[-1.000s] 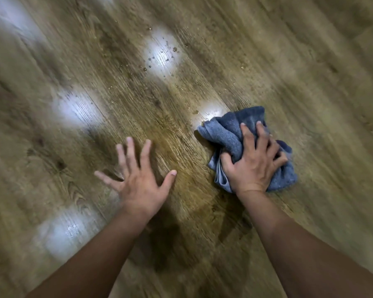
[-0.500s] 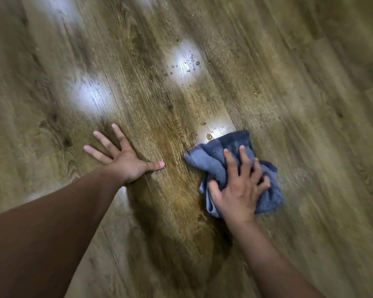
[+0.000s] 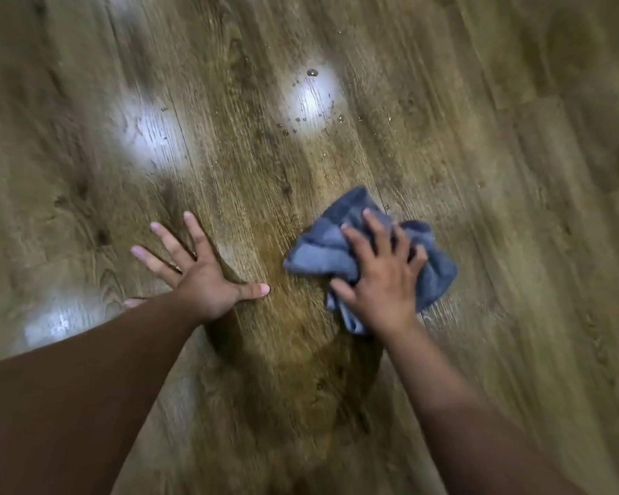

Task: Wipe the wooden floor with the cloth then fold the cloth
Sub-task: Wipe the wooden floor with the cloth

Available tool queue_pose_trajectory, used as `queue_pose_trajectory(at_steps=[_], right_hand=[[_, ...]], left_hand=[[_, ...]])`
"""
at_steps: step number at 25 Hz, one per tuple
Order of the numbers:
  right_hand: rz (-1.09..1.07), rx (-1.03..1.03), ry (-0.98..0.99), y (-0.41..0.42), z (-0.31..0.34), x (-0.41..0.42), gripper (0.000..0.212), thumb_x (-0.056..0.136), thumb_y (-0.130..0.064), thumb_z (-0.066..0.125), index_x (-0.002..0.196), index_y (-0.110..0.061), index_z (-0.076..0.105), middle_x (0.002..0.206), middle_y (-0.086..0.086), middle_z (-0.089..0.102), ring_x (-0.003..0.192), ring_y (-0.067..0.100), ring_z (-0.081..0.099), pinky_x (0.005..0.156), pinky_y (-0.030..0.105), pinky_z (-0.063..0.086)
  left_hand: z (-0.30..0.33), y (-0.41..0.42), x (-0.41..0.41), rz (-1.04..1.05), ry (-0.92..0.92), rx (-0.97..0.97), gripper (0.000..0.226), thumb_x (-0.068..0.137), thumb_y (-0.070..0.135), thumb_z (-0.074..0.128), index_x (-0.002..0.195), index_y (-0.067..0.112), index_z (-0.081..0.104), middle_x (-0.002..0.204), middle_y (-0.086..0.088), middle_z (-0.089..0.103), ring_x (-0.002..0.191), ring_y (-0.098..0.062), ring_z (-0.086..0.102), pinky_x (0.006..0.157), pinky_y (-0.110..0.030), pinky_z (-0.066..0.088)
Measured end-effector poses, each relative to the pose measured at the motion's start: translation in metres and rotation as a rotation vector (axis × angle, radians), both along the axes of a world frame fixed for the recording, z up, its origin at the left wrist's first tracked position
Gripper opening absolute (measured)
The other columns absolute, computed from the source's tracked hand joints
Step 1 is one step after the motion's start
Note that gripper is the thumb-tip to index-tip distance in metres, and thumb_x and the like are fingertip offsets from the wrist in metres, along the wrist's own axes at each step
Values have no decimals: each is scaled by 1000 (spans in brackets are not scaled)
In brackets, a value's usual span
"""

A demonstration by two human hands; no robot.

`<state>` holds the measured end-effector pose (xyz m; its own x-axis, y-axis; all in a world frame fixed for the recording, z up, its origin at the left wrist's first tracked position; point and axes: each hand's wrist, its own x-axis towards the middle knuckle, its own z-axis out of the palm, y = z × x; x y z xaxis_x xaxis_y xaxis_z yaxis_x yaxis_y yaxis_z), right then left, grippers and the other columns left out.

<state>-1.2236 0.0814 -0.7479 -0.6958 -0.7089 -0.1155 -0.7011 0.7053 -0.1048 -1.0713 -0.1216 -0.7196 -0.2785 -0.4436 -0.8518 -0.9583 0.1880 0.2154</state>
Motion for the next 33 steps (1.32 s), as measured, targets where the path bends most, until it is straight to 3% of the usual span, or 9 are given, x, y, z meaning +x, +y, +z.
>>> queue_pose_trajectory(at_steps=[2,5,9,13,17,19,22,29,33], right_hand=[[-55,4,38,-19,-2,-52,81,70,-58,69,143,-34,42,158,1,29,134,40,32,103,63,26],[-218,10,59,-44,-2,-119,76,72,-58,62,140,-35,41,157,-1,30,131,41,36,105,61,25],[-373,-5,35,-62,0,-114,70,74,-57,58,137,-33,41,157,-2,28,134,42,32,106,64,21],[-187,-37,0,-45,5,-22,71,69,-57,58,135,-34,47,156,-2,30,136,40,30,102,61,25],[-18,30,-12,-7,3,78,82,63,-63,64,137,-33,45,157,2,29,137,42,29,99,61,26],[46,39,-18,4,3,75,87,60,-64,72,137,-34,44,157,1,31,135,41,31,97,64,32],[71,52,23,11,4,16,86,62,-62,73,137,-33,43,155,2,35,129,42,38,95,66,35],[-600,64,106,9,-3,-191,73,72,-59,52,134,-21,39,146,11,37,126,46,39,103,67,25],[-681,16,120,-14,-5,-186,74,72,-58,52,135,-22,40,150,9,35,126,47,37,101,69,25]], left_hand=[[-1,-2,2,6,20,25,162,25,87,68,120,50,-58,118,5,-74,100,-32,-69,103,-83,-11],[-3,-4,3,25,30,32,162,19,89,65,120,54,-57,120,9,-74,99,-29,-70,99,-86,-12],[-5,-6,5,22,33,36,163,18,92,64,121,53,-56,120,8,-74,101,-31,-69,98,-86,-12],[-3,-4,2,20,10,27,163,21,90,65,121,50,-57,119,6,-74,98,-31,-69,101,-85,-11],[-4,-1,3,18,23,-28,158,46,77,82,114,55,-58,116,8,-74,106,-31,-65,102,-86,-4],[-5,-1,4,16,9,-34,157,49,75,83,113,55,-59,116,8,-74,108,-32,-64,101,-86,-3],[-5,-2,1,12,0,-2,161,27,87,71,119,54,-57,119,8,-74,102,-32,-67,101,-85,-9],[-10,-3,4,26,17,4,164,11,97,58,125,56,-52,126,11,-71,103,-29,-69,96,-86,-15],[-6,-3,4,32,12,6,163,11,98,57,127,57,-50,128,12,-70,107,-29,-67,90,-88,-12]])
